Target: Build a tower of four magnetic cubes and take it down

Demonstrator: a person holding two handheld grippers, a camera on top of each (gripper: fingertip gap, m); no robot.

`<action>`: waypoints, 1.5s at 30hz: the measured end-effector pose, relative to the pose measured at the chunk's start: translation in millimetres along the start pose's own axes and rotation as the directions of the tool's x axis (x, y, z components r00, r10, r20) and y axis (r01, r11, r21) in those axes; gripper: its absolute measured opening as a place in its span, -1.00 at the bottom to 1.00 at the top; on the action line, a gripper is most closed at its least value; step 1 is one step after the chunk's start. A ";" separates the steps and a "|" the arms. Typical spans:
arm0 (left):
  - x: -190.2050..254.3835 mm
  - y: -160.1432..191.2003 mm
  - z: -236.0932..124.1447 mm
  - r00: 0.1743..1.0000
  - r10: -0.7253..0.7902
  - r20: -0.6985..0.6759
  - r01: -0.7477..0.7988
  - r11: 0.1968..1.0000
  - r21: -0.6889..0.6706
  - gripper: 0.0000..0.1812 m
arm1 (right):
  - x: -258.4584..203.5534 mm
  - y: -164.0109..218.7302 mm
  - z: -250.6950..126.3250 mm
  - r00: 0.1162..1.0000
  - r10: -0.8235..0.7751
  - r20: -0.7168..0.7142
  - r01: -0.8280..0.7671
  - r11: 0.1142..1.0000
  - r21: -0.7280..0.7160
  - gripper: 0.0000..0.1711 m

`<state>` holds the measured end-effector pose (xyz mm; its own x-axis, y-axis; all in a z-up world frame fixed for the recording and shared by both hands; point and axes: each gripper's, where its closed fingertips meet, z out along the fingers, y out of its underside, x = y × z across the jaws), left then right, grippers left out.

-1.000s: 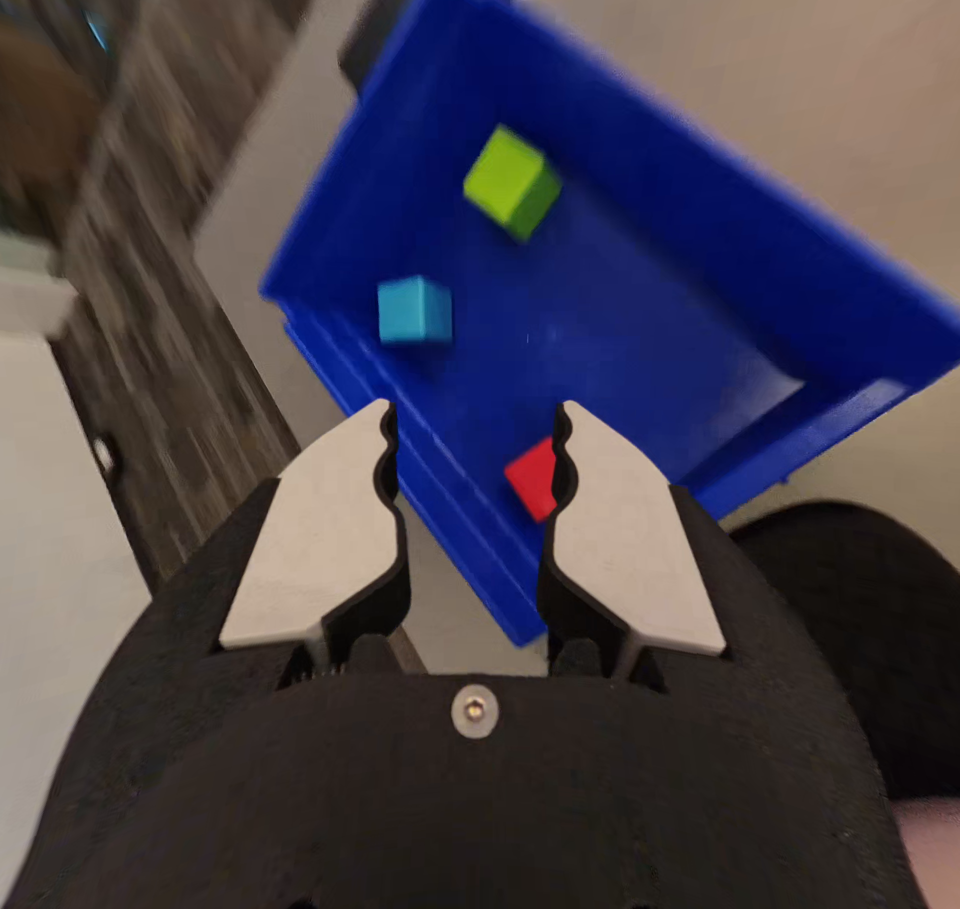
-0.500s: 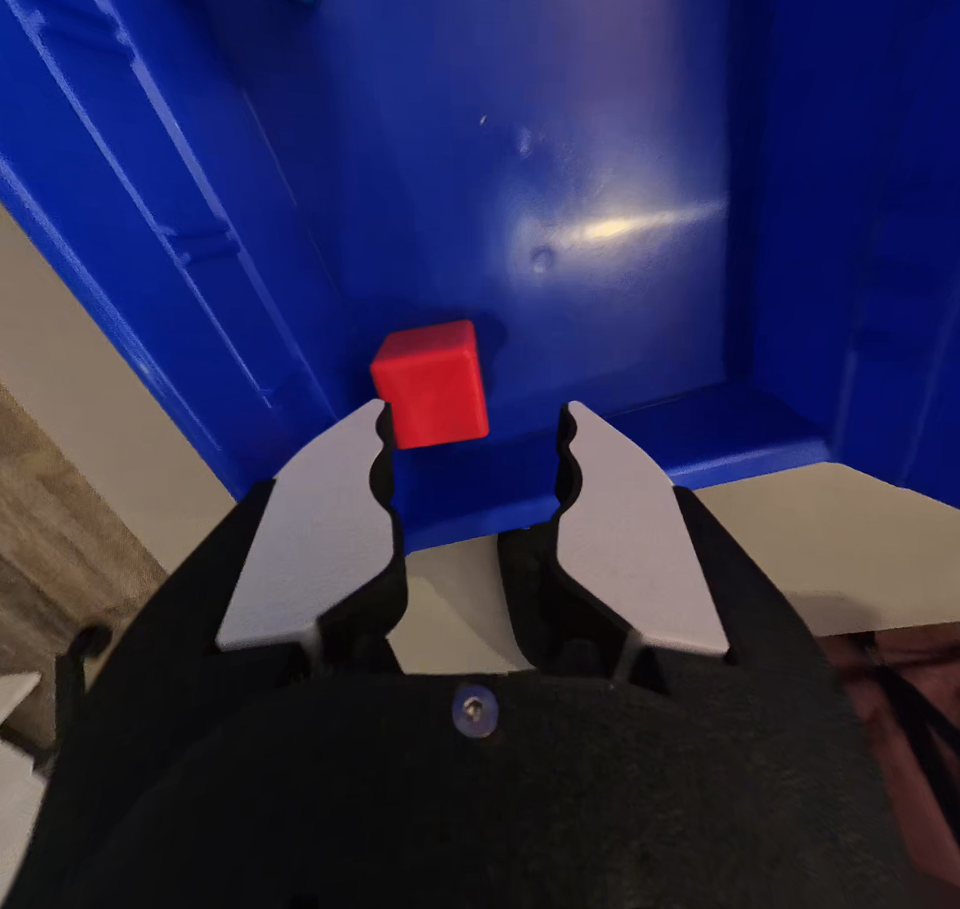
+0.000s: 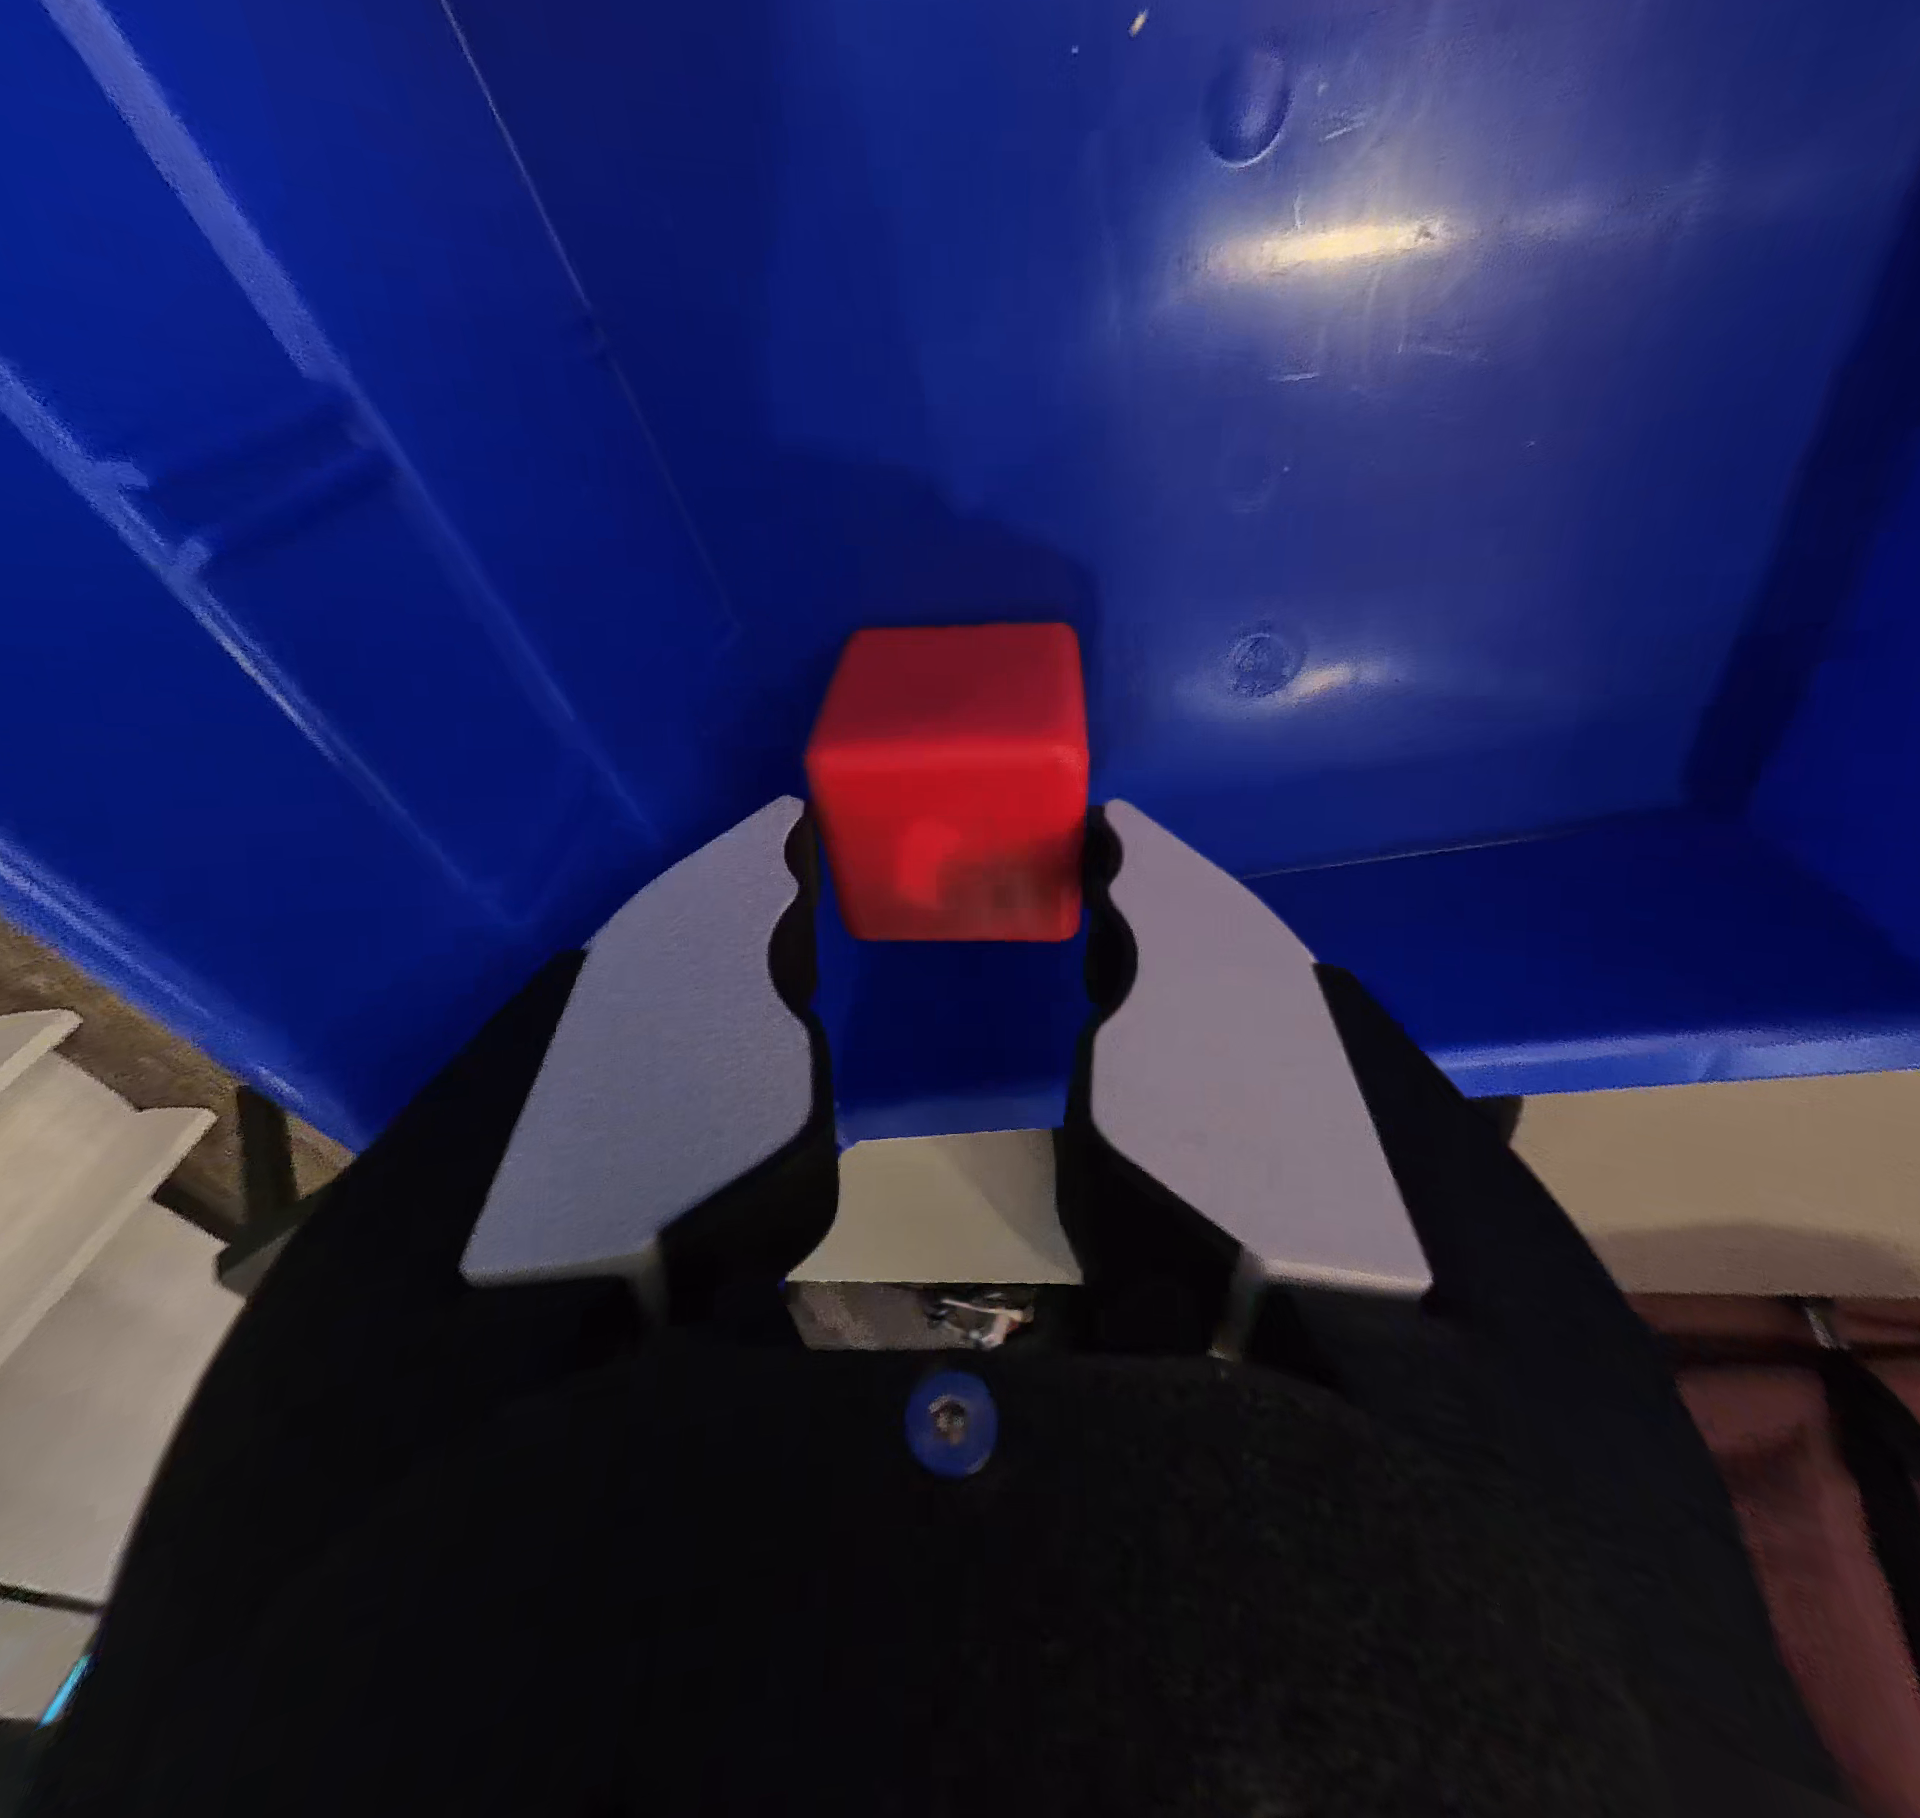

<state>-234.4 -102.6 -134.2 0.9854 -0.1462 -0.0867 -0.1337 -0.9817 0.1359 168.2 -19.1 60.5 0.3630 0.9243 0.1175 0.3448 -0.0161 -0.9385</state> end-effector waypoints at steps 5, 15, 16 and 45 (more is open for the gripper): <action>3.0 -3.0 -8.8 0.992 0.120 0.041 -0.121 0.992 0.032 -0.47 | 2.4 3.9 0.5 1.000 0.005 -0.001 -0.005 1.000 -0.011 -0.25; 73.1 -32.8 -163.4 0.923 0.379 -0.066 -0.200 0.620 0.758 -0.47 | 11.1 9.1 0.7 1.000 0.006 -0.013 -0.006 1.000 0.000 -0.25; 83.7 -34.3 -173.0 0.908 0.416 -0.050 -0.219 0.574 0.789 -0.47 | 12.0 9.3 -0.2 1.000 0.009 -0.014 -0.009 1.000 0.002 -0.25; 336.2 -110.5 -90.1 0.124 0.951 0.284 -0.862 -0.039 0.506 -0.48 | 69.5 -5.7 -106.4 0.976 0.161 -0.145 -0.127 0.968 0.218 -0.26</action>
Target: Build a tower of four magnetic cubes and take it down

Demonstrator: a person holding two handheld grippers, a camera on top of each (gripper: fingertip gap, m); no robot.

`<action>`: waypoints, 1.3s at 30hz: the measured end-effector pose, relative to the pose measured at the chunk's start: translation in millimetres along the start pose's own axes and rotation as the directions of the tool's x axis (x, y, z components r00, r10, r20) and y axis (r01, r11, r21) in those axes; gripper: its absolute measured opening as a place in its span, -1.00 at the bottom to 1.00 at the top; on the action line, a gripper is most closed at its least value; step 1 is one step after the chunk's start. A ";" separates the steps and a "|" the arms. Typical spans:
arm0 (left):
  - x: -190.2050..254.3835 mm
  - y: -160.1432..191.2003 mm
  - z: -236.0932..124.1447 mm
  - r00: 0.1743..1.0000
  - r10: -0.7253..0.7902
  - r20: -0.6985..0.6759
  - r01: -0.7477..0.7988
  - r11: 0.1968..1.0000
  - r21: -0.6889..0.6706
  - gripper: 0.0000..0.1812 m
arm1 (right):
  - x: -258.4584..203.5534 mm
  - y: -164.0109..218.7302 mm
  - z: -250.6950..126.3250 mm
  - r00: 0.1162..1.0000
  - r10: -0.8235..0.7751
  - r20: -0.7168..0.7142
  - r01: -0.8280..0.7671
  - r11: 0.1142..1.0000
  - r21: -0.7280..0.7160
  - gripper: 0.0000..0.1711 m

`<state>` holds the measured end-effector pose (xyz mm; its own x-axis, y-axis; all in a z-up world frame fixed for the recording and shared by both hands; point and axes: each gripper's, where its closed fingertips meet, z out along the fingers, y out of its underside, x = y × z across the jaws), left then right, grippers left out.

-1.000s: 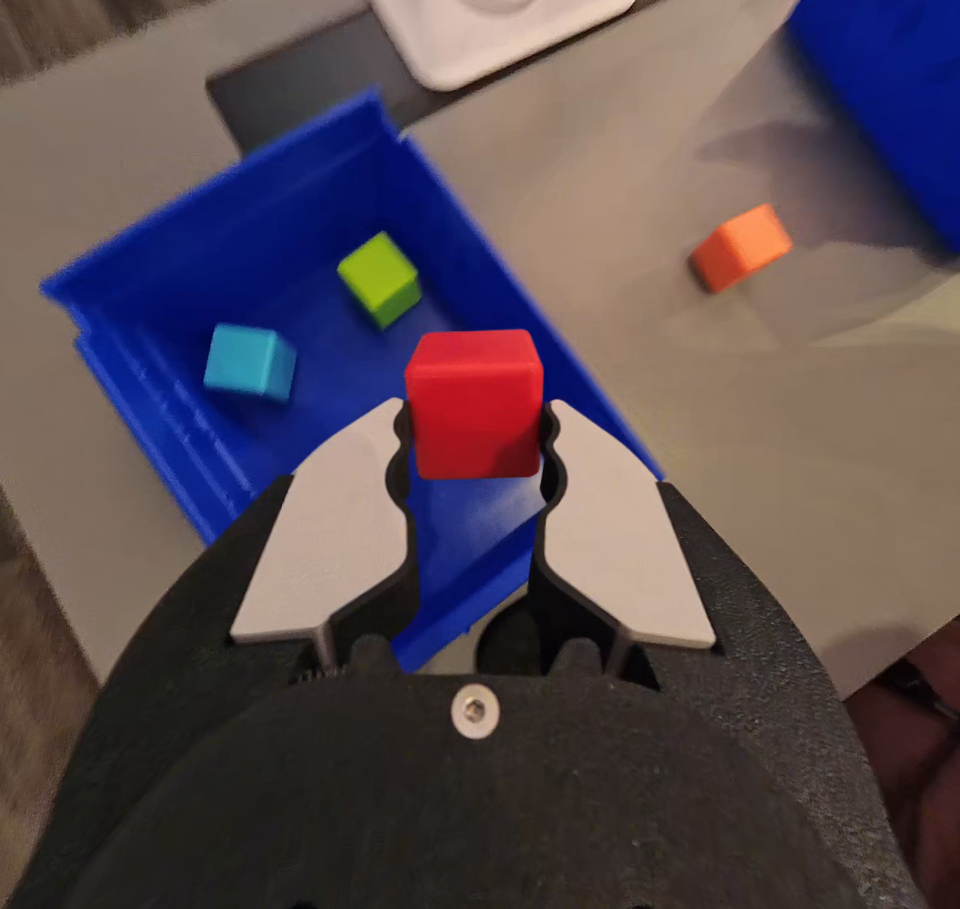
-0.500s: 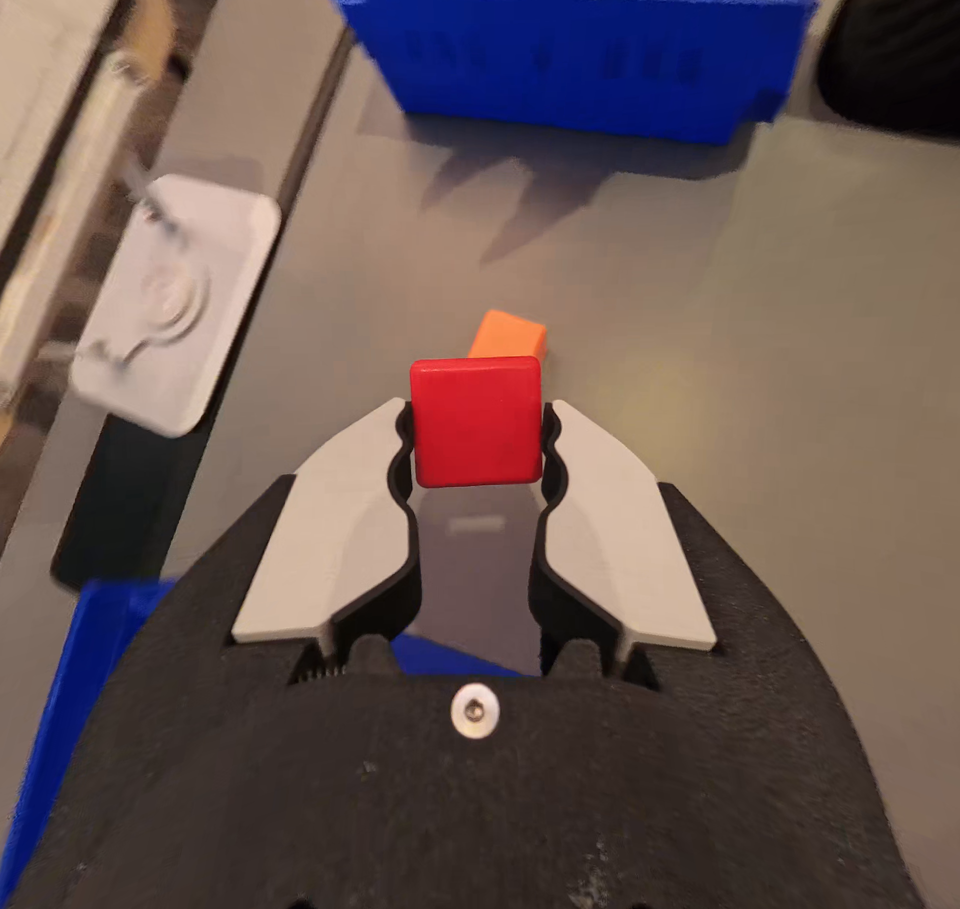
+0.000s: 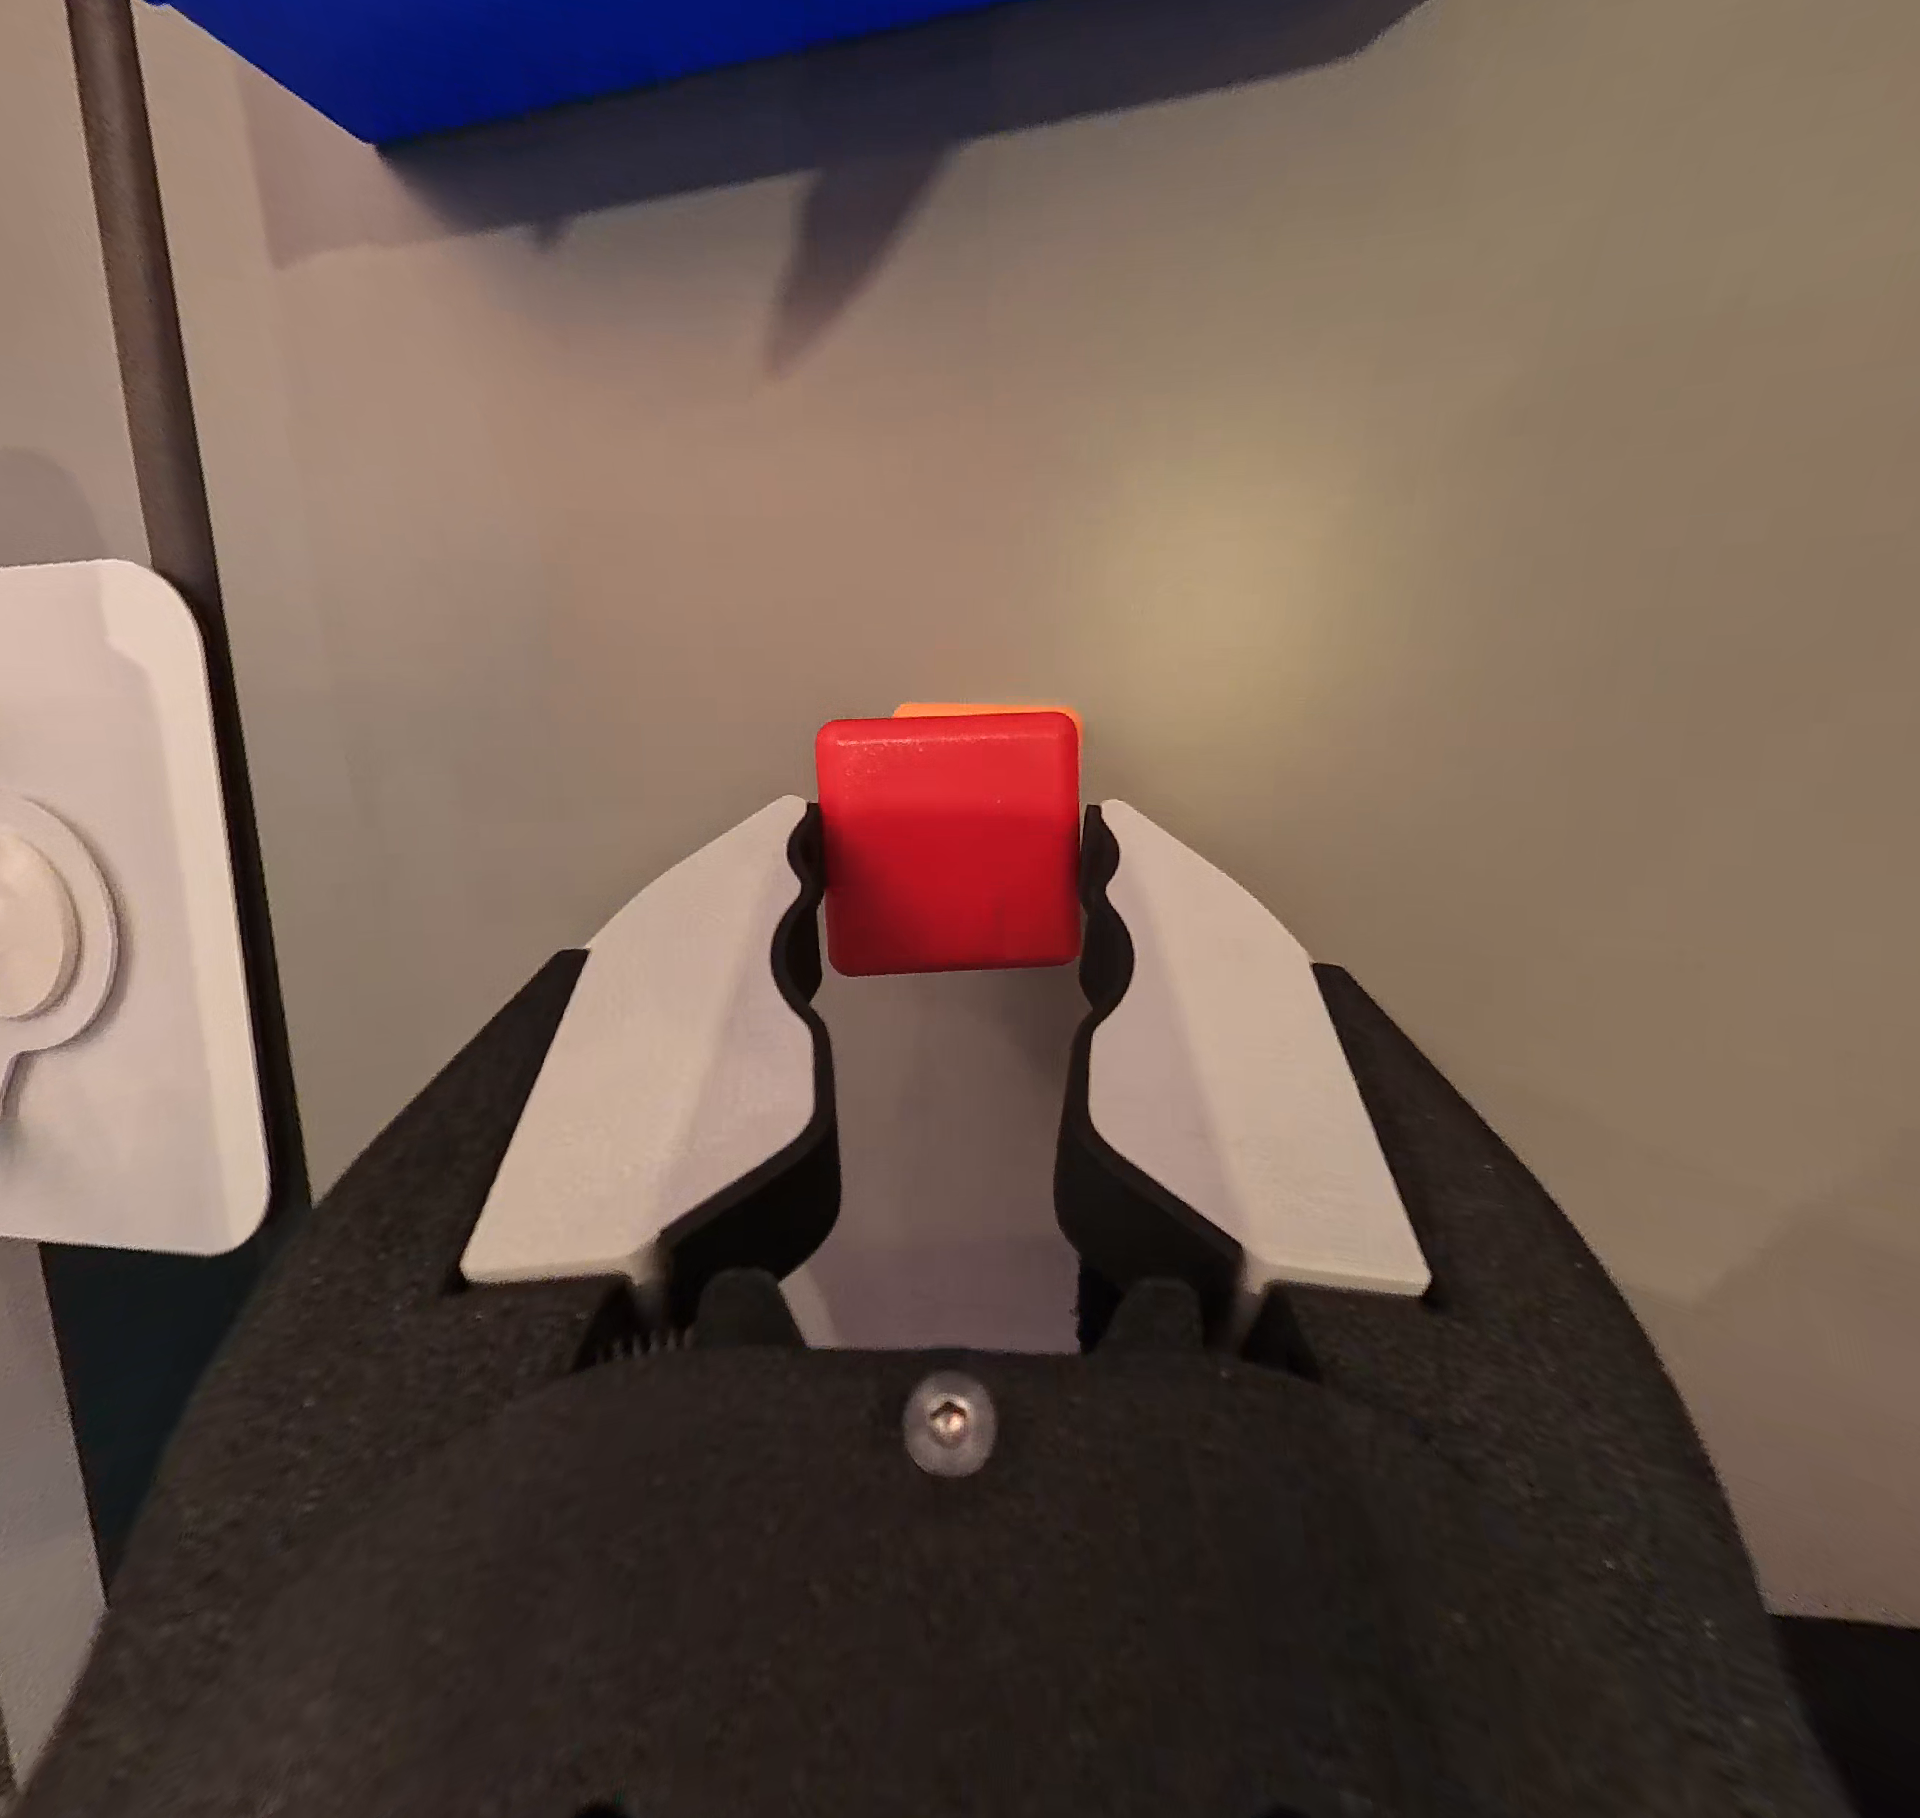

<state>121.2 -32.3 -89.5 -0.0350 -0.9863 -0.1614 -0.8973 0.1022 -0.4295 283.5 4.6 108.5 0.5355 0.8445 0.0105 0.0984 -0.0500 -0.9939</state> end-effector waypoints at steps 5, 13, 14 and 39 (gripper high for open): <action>4.3 -3.4 6.8 0.999 0.019 -0.032 -0.019 1.000 0.000 -0.48 | 2.6 3.0 -0.9 1.000 0.007 -0.005 -0.007 1.000 -0.013 -0.26; -4.1 -24.6 -22.5 0.998 -0.050 0.029 0.044 0.983 0.180 -0.37 | 5.4 11.5 4.3 1.000 0.016 -0.007 -0.016 0.999 -0.043 -0.26; -6.7 -27.9 -35.5 0.996 -0.072 0.052 0.059 0.973 0.225 -0.38 | 5.6 11.8 4.6 1.000 0.018 -0.007 -0.018 0.999 -0.043 -0.26; -100.3 246.0 -102.9 0.118 -0.910 0.398 0.830 0.311 0.462 -0.21 | 11.6 42.1 21.4 0.998 0.021 -0.055 -0.030 0.985 -0.169 -0.24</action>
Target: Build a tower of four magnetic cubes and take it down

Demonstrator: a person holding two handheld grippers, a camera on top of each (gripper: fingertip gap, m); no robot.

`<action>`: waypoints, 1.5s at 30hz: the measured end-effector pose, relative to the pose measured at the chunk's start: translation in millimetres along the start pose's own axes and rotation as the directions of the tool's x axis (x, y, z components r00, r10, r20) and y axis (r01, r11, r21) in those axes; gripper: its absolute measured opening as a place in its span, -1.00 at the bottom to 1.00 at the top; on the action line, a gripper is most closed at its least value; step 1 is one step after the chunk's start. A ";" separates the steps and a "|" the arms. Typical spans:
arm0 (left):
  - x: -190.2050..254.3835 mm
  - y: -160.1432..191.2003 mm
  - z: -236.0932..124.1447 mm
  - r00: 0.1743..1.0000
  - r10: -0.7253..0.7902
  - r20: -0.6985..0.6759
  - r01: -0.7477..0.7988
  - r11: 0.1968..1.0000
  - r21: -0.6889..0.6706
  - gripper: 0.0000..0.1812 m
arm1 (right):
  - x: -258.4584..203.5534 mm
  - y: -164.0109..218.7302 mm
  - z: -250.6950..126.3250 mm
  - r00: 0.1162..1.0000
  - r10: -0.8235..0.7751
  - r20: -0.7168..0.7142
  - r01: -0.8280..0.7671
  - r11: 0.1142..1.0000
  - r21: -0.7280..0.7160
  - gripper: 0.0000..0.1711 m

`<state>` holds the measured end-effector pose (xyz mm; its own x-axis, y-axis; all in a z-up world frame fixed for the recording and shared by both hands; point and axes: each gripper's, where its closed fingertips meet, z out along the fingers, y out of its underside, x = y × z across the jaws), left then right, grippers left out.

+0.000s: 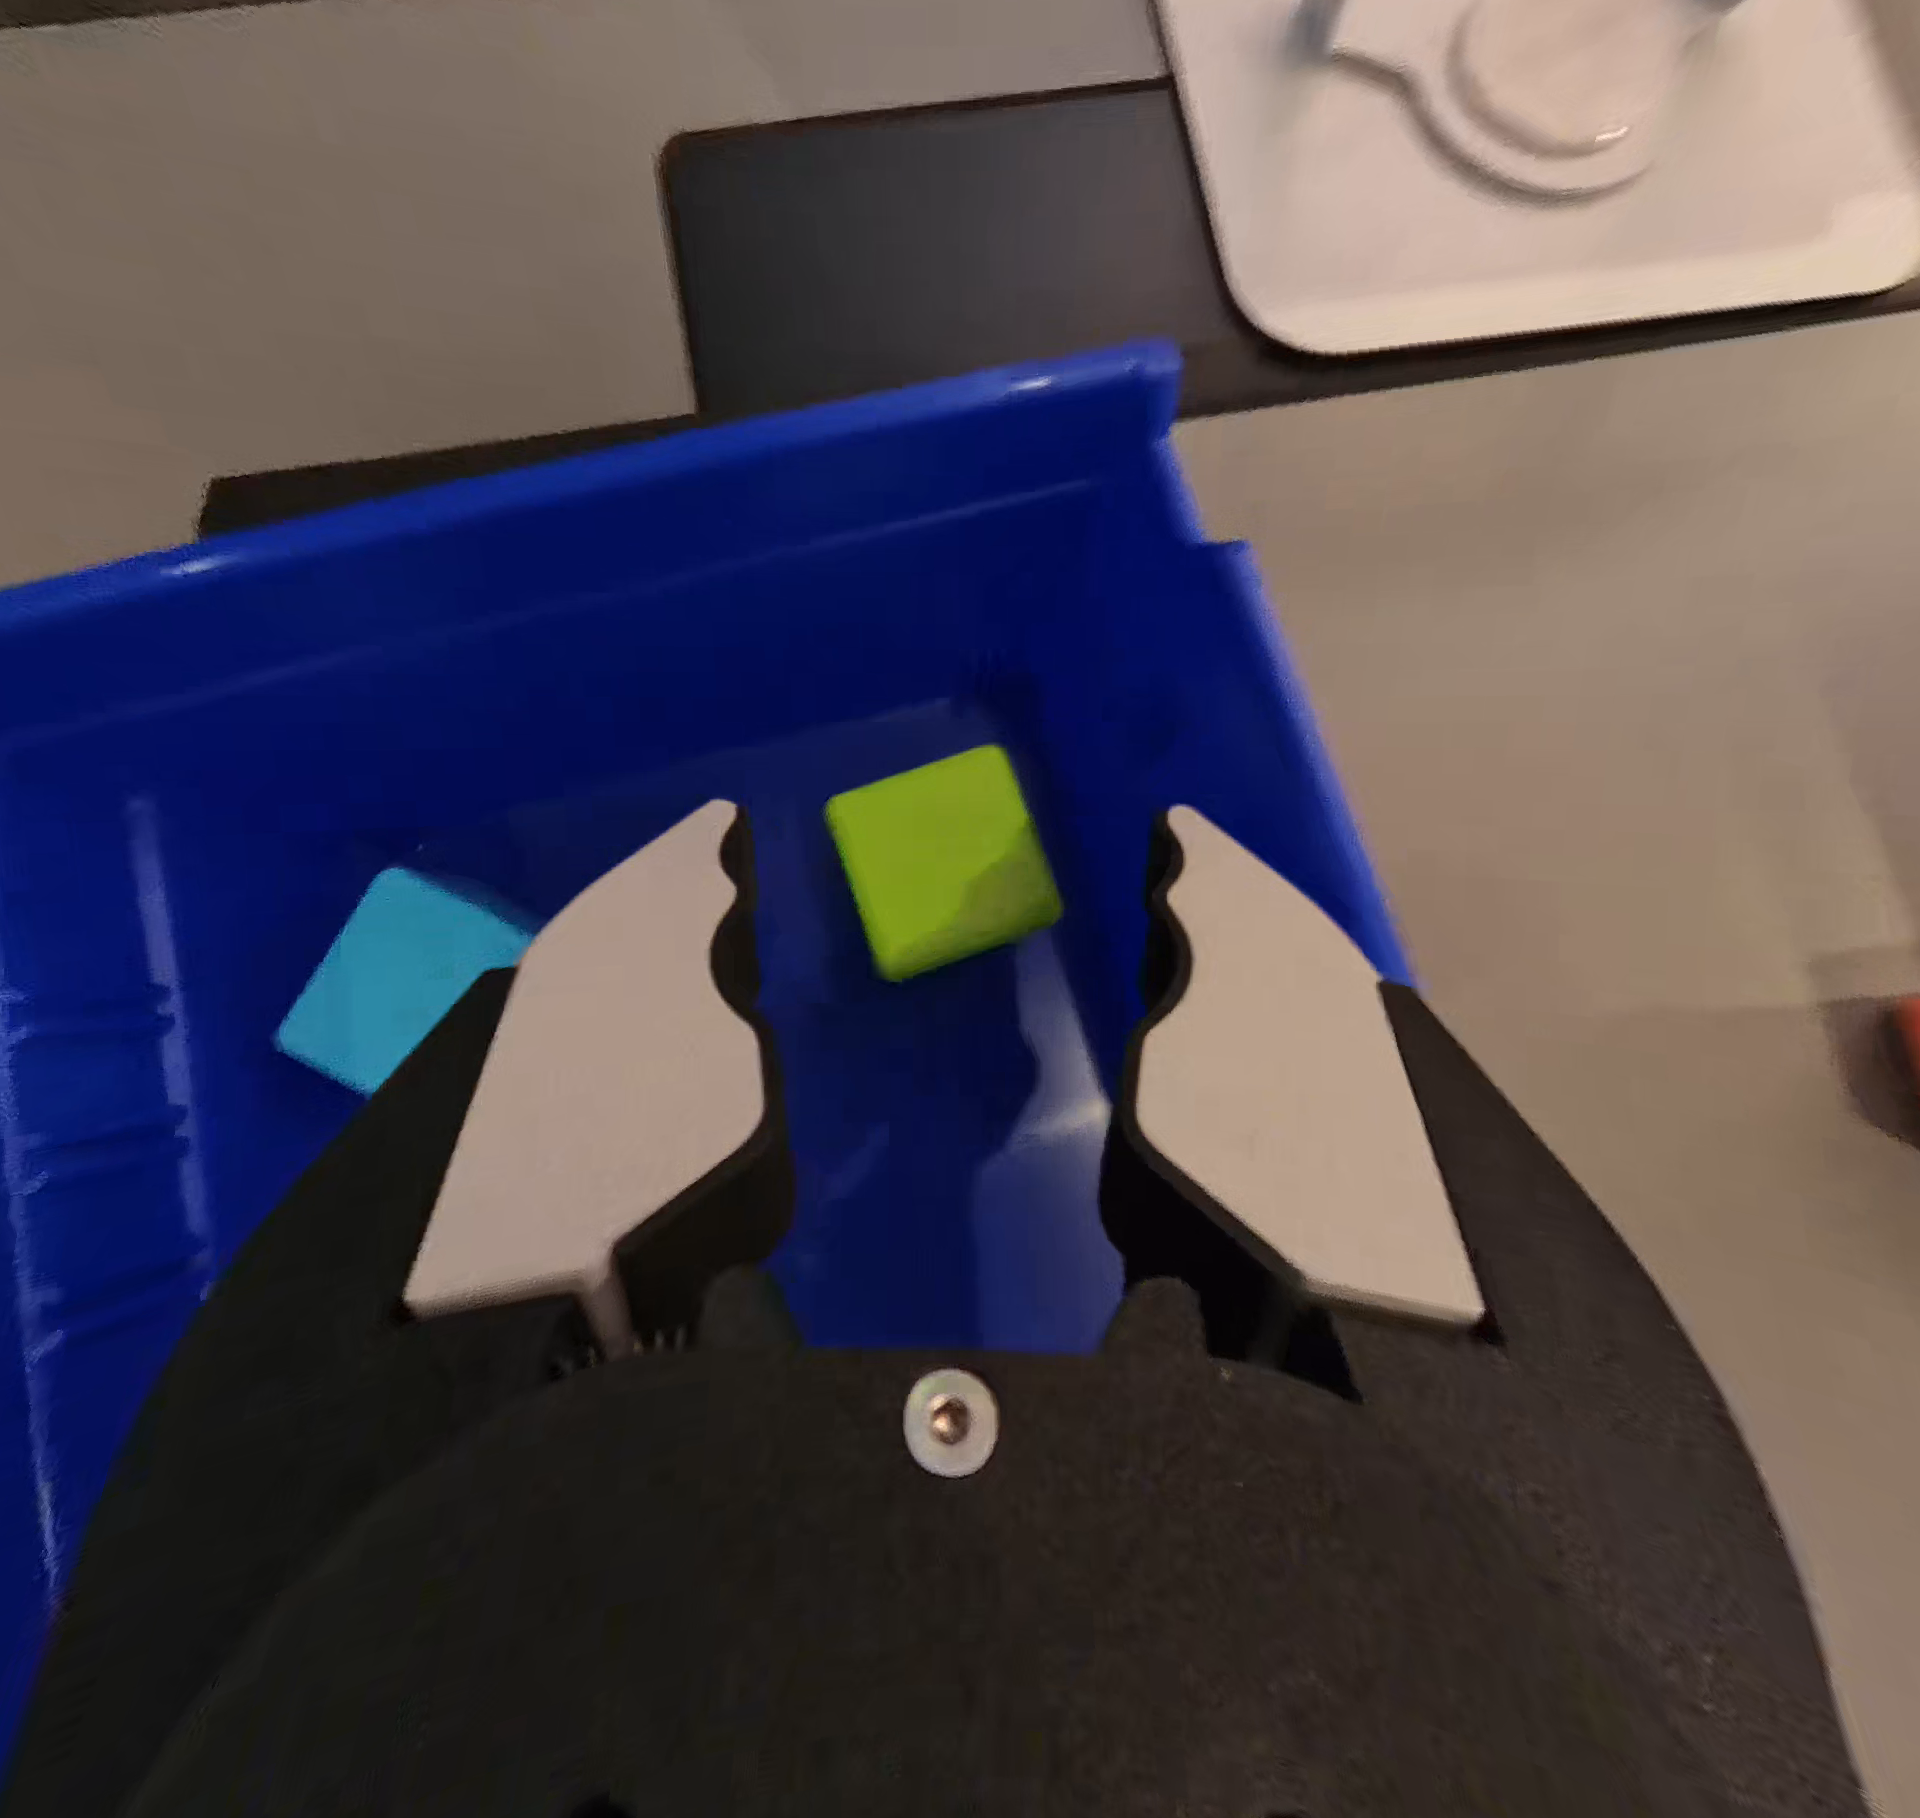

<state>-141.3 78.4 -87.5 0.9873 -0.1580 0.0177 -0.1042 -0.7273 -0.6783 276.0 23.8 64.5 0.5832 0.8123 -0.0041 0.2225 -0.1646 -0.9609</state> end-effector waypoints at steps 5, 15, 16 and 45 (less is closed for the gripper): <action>-15.6 9.9 15.8 0.994 0.022 0.104 -0.014 0.997 -0.081 -0.19 | 0.6 -0.3 0.4 1.000 0.001 -0.001 -0.001 1.000 -0.003 -0.24; -30.9 26.0 23.3 0.969 0.105 0.223 -0.058 0.977 -0.206 -0.44 | 2.1 8.0 6.1 1.000 -0.006 -0.016 0.006 0.998 -0.055 -0.23; -33.3 28.0 23.5 0.966 0.116 0.232 -0.064 0.973 -0.221 -0.48 | 2.0 8.4 6.8 1.000 -0.007 -0.015 0.006 0.998 -0.057 -0.23; 18.3 -39.4 -73.2 0.947 0.316 0.048 -0.319 0.944 0.079 -0.44 | 10.5 15.7 3.5 1.000 0.006 -0.029 -0.008 0.997 -0.072 -0.24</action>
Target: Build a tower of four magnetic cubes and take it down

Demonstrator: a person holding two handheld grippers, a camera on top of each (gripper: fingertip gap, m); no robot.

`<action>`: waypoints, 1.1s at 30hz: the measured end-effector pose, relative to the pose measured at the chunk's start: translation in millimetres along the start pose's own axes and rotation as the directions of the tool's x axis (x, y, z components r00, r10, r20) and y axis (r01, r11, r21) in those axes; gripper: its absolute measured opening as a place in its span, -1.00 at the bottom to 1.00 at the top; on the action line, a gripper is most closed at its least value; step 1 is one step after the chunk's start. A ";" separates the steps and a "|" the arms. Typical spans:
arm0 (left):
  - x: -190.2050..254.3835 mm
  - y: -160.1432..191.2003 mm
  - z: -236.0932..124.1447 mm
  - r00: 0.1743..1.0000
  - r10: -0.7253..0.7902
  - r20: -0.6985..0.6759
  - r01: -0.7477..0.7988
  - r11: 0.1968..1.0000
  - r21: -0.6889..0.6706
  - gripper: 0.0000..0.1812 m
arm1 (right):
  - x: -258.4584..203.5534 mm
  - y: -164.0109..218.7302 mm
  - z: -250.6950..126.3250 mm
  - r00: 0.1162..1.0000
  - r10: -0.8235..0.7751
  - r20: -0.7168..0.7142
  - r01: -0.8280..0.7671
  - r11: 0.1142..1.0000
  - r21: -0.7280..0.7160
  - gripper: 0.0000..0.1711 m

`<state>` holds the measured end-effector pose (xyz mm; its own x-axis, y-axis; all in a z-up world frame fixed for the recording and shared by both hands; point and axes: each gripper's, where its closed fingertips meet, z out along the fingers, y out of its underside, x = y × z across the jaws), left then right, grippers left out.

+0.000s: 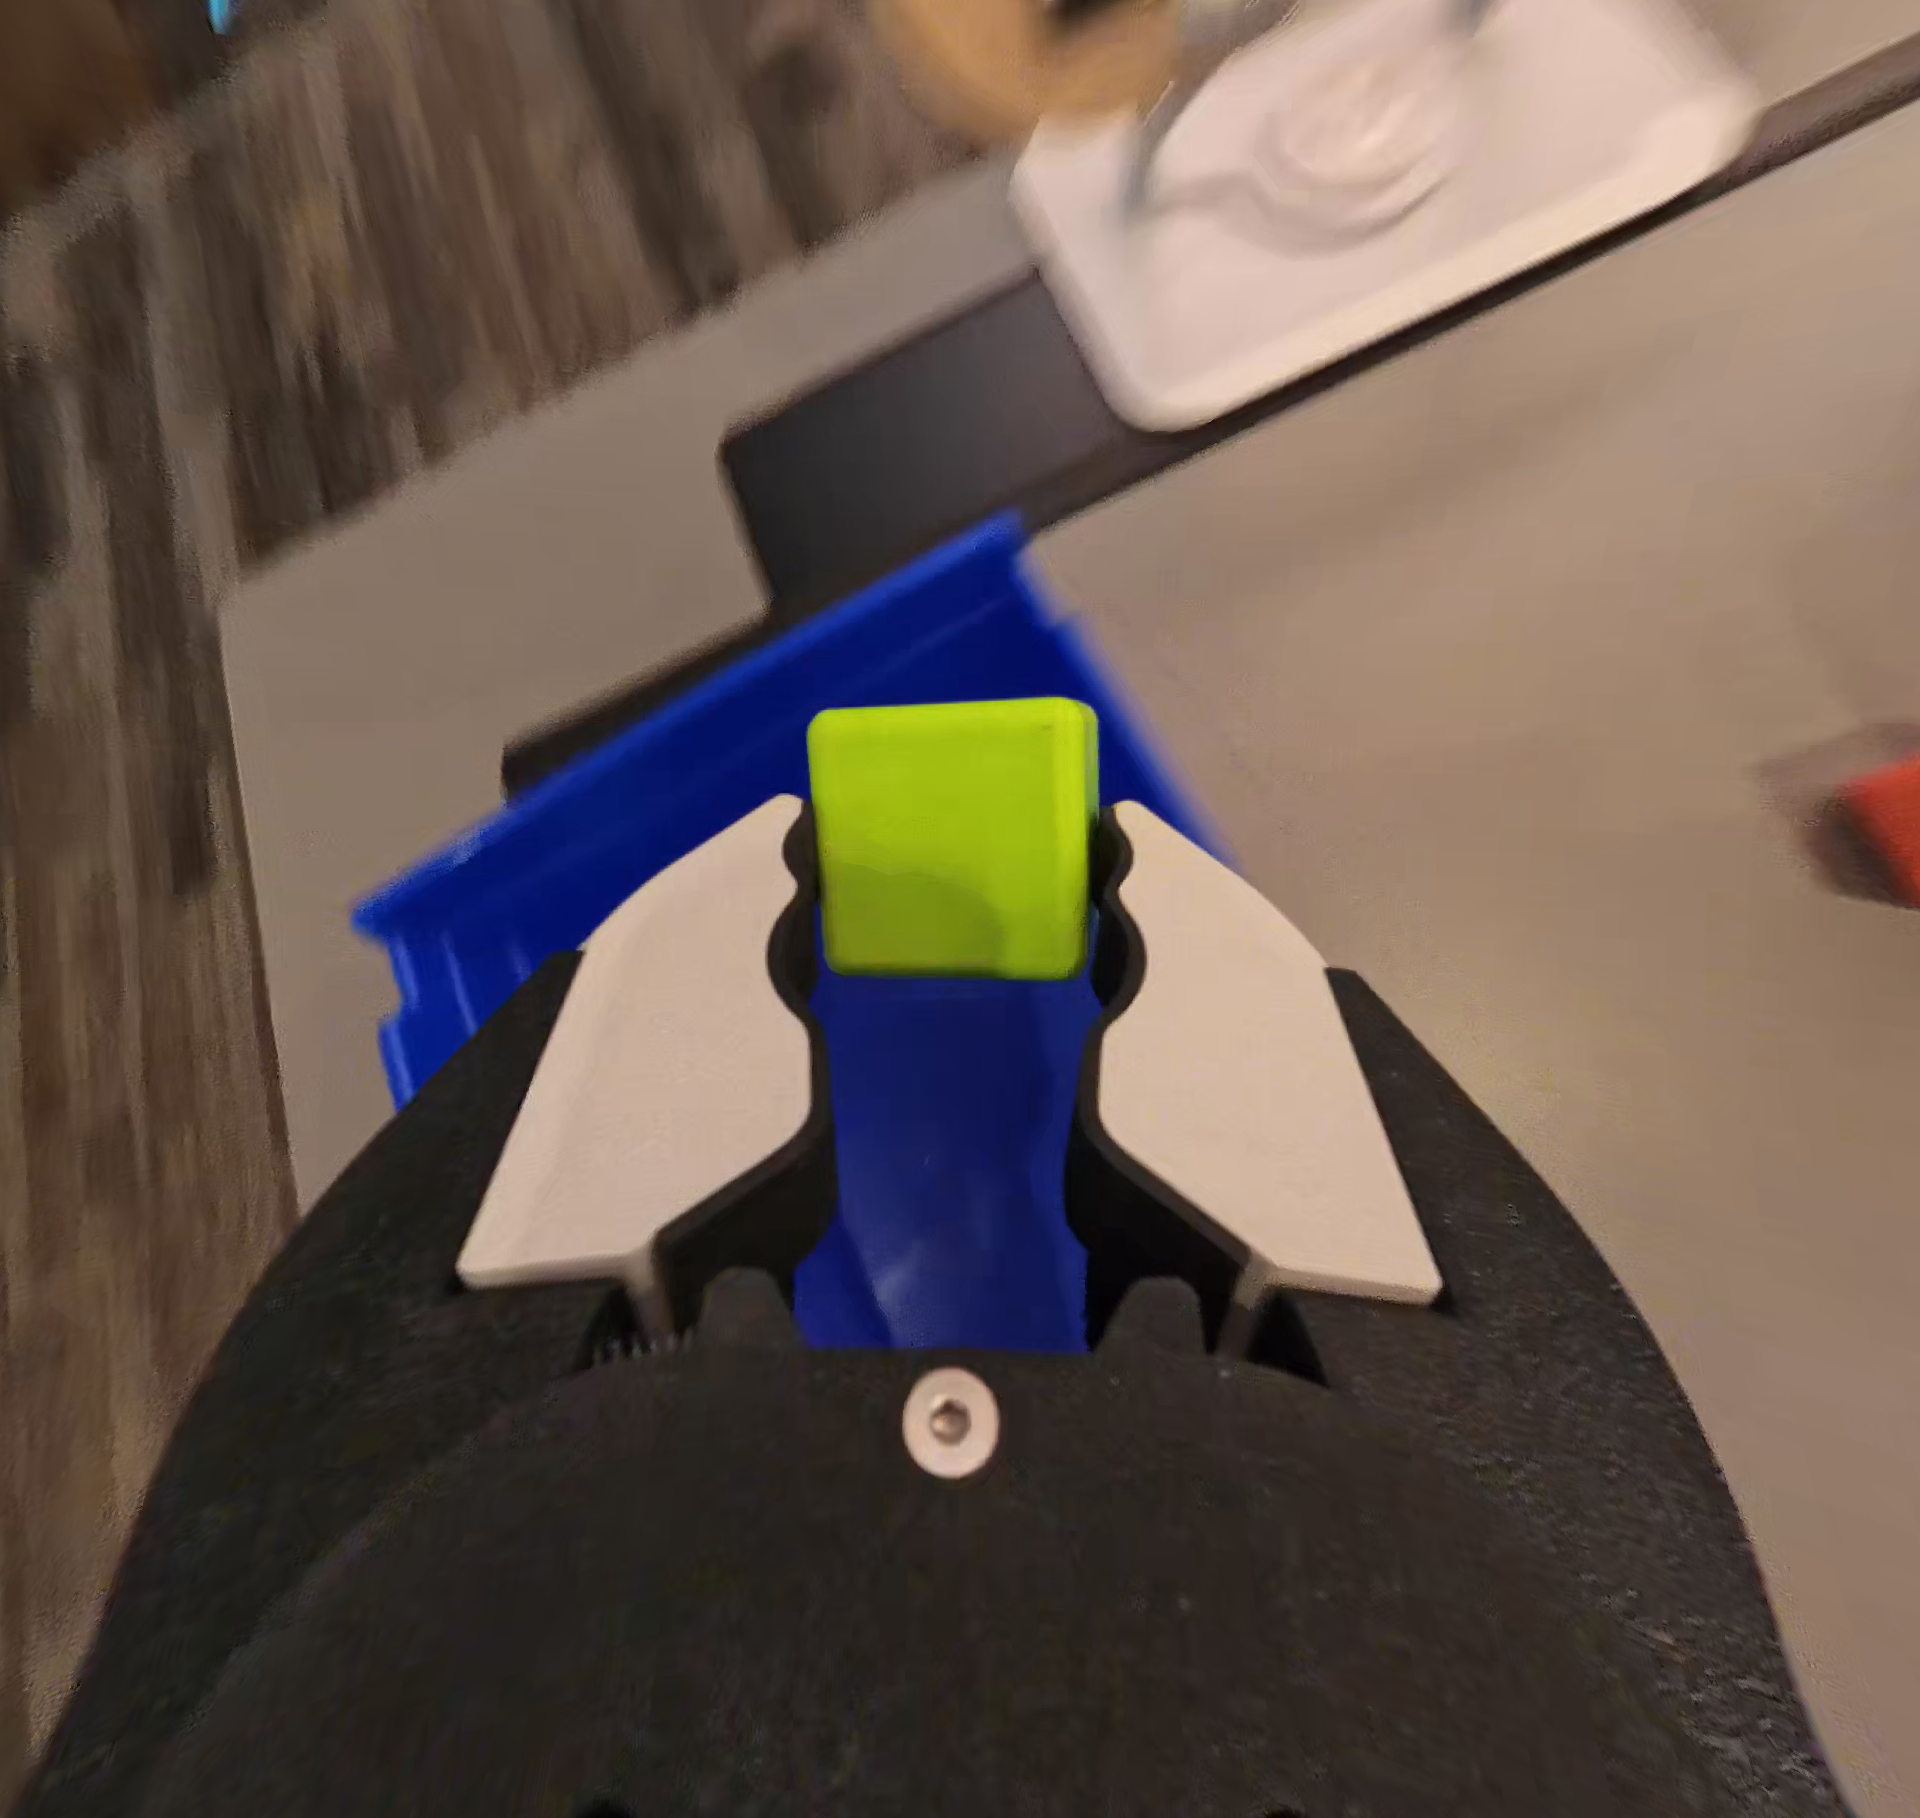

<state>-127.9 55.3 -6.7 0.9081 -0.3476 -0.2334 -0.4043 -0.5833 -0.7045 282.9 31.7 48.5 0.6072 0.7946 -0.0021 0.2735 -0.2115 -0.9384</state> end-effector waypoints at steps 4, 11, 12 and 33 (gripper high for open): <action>104.0 -66.0 -55.2 0.926 0.300 -0.231 -0.192 0.897 0.397 -0.44 | 0.1 1.3 1.5 1.000 0.002 0.000 -0.002 1.000 -0.005 -0.24; 232.8 -56.2 -31.4 0.711 0.577 -0.401 -0.390 0.799 0.457 -0.44 | -4.2 7.1 9.4 1.000 -0.009 0.015 0.009 0.999 -0.040 -0.24; 238.6 -51.6 -24.9 0.688 0.615 -0.386 -0.439 0.775 0.454 -0.45 | -4.4 7.2 9.8 1.000 -0.013 0.014 0.014 0.999 -0.043 -0.24; 262.4 -27.1 2.0 0.571 0.709 -0.413 -0.590 0.704 0.395 -0.44 | -8.8 13.8 16.0 0.999 -0.008 0.049 0.013 0.996 -0.083 -0.24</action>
<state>121.6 -18.7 -50.2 0.1869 -0.9155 -0.3564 -0.7774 0.0839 -0.6233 269.4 30.9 30.0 0.5678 0.8231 -0.0110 0.3420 -0.2480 -0.9064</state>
